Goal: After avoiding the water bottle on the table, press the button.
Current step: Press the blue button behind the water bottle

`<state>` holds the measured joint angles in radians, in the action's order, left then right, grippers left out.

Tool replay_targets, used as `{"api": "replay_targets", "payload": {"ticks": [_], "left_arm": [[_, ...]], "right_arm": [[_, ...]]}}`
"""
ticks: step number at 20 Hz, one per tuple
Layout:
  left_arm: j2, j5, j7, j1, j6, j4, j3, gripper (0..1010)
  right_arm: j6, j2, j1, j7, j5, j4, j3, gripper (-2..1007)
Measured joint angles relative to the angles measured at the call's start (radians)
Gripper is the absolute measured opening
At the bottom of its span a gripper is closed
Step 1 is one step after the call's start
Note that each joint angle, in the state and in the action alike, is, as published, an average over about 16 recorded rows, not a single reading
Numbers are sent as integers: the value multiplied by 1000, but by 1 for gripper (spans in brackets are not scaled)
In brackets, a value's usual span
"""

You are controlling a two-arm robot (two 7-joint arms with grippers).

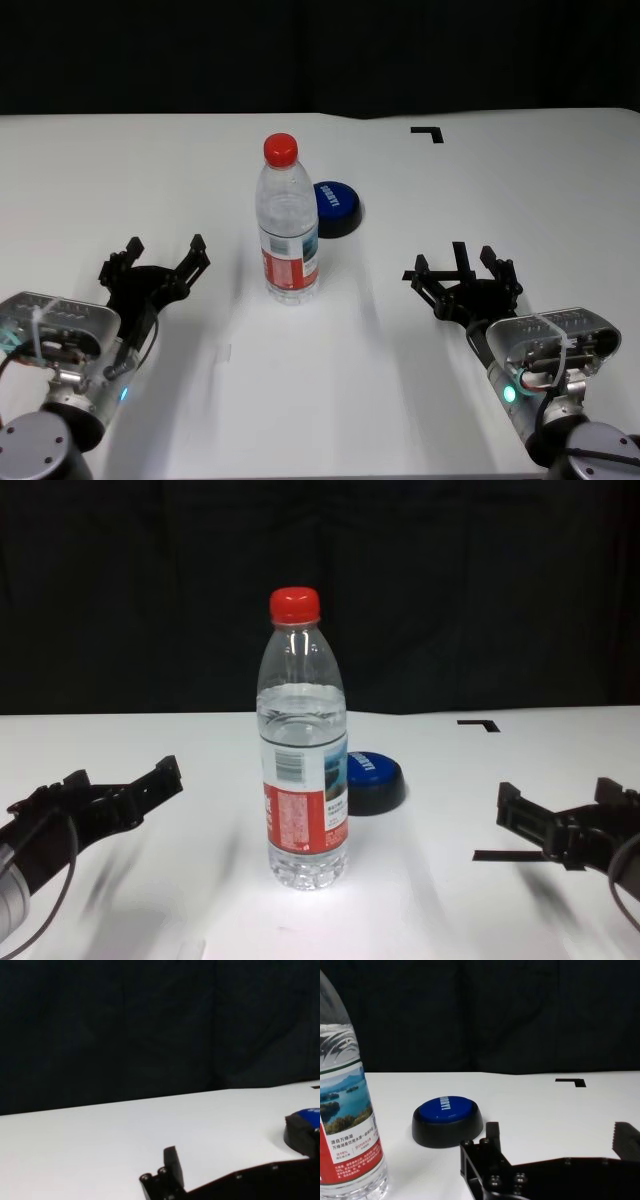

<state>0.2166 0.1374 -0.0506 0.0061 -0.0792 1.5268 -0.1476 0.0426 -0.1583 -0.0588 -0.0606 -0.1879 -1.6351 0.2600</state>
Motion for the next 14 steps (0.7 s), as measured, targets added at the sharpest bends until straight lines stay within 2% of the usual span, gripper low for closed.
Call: {"api": "replay_targets", "payload": {"ticks": [14], "left_arm": [[0, 0, 0, 0, 0, 0, 0, 1003]], "right_arm": [[0, 0, 0, 0, 0, 0, 0, 1003]]}}
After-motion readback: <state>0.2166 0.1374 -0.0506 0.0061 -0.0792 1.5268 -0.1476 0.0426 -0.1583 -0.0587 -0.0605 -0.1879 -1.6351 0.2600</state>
